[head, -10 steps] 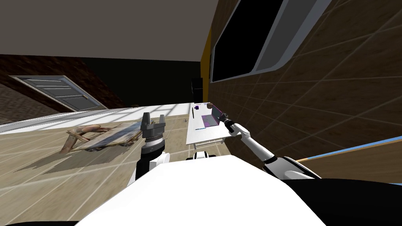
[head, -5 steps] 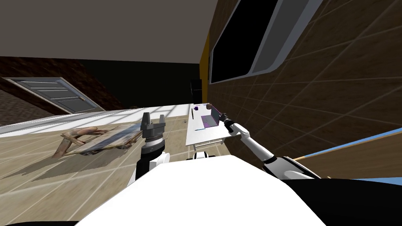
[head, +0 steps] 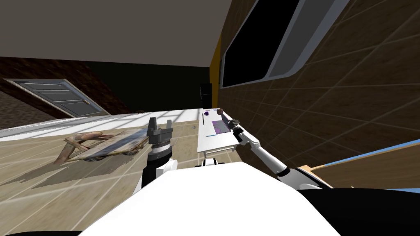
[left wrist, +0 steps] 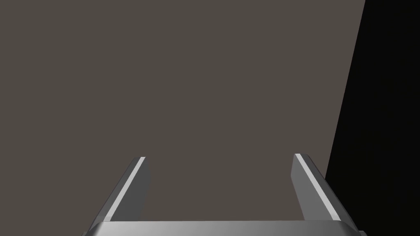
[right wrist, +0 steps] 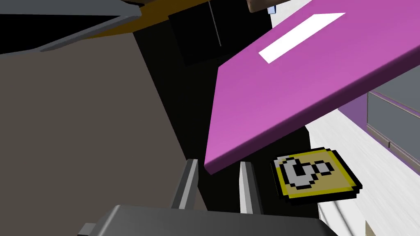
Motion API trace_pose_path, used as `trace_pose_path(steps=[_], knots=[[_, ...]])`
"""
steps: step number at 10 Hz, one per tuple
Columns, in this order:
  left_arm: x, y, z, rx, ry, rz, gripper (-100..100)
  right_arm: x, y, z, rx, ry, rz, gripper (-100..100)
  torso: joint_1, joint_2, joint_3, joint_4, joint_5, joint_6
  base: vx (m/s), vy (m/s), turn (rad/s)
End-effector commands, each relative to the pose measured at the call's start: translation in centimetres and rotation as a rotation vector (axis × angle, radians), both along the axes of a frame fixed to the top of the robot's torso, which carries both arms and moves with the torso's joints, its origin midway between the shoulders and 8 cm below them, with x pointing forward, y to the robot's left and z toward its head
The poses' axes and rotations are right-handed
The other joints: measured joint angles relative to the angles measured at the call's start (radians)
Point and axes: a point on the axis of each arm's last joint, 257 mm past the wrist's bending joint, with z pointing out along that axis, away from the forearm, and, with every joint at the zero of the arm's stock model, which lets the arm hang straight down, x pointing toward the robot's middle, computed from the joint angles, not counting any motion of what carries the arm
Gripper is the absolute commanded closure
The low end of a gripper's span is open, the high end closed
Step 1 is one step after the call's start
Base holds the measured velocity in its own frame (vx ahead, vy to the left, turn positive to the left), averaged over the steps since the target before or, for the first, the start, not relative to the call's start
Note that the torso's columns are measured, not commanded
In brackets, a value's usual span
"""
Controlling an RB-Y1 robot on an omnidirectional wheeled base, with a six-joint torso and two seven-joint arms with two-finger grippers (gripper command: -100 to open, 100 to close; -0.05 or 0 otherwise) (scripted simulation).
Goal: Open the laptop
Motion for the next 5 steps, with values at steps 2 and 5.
trace_pose_path(steps=[2,5], knots=[[0.0,0.0,0.0,0.0,0.0,0.0,0,-0.6,1.2,-0.6,-0.074,-0.004,0.009,100,-0.003,0.004,0.002,0.003,0.001,0.004,0.015,0.044,0.008],[0.0,0.0,0.0,0.0,0.0,0.0,0,-1.4,2.9,-2.6,-0.165,-0.001,-0.001,100,-0.004,0.006,0.004,0.004,0.001,0.003,0.012,-0.024,0.032]])
